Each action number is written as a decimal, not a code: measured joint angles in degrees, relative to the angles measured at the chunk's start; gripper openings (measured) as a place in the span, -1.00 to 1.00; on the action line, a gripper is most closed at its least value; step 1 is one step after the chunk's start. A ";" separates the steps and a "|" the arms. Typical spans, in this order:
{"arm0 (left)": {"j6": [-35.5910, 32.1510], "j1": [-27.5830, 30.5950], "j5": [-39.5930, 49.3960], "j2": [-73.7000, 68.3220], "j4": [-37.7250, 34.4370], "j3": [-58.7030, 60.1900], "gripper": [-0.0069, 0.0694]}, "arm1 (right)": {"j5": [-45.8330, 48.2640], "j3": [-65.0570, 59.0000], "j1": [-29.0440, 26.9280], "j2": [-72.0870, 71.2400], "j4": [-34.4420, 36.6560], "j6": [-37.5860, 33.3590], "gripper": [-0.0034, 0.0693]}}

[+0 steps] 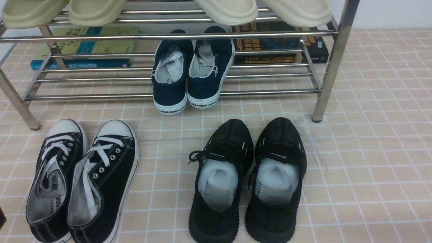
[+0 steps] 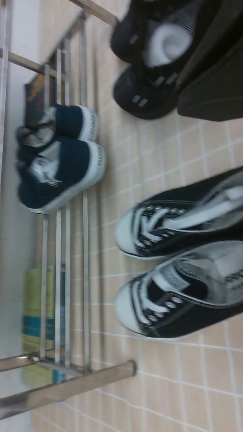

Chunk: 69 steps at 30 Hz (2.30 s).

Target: Take the shoes off the shelf from the light coffee tablecloth by hand.

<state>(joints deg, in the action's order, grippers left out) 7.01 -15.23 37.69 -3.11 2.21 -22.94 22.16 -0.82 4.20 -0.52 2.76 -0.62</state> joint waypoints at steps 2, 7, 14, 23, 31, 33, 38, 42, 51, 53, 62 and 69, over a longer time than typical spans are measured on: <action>0.00 0.00 0.94 0.00 1.55 1.12 -0.77 | 0.00 0.00 0.00 0.00 0.00 0.00 -0.25; 0.00 0.00 1.52 0.00 2.89 2.46 -0.76 | 0.00 0.00 0.00 0.00 0.00 -0.05 -0.25; 0.22 0.00 -4.47 0.05 1.93 7.64 -0.75 | 0.00 0.00 0.00 0.00 0.00 -0.05 -0.25; 6.64 8.27 -17.57 3.79 3.11 20.93 -0.72 | 0.00 0.00 0.00 0.00 0.00 -0.05 -0.25; 7.13 15.23 -17.63 3.84 4.15 24.48 -0.70 | 0.00 0.00 0.00 0.00 0.00 -0.05 -0.25; 7.13 15.25 -16.95 3.84 5.05 24.48 -0.70 | 0.00 0.00 0.00 0.00 0.00 -0.05 -0.25; 7.13 15.43 -16.53 3.84 6.11 24.48 -0.68 | 0.00 0.00 0.00 0.00 0.00 -0.05 -0.25; 7.13 15.43 -16.53 3.84 6.24 24.48 -0.68 | 0.00 0.00 0.00 0.00 0.00 -0.11 -0.25; 7.13 15.43 -16.53 3.84 6.26 24.48 -0.65 | 0.00 0.00 0.00 0.00 0.00 -0.11 -0.25; 7.13 15.44 -16.53 3.84 6.26 24.48 -0.64 | 0.00 0.00 0.00 0.00 0.00 -0.11 -0.25; 7.13 15.44 -16.53 3.84 6.31 24.48 -0.62 | 0.00 0.00 0.00 0.00 0.00 -0.11 -0.25; 7.13 15.44 -16.53 3.84 6.31 24.48 -0.59 | 0.00 0.00 0.00 0.00 0.00 -0.11 -0.25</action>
<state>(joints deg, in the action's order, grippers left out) 14.14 0.21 21.16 0.73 8.52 1.54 22.16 -0.82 4.20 -0.52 2.76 -0.73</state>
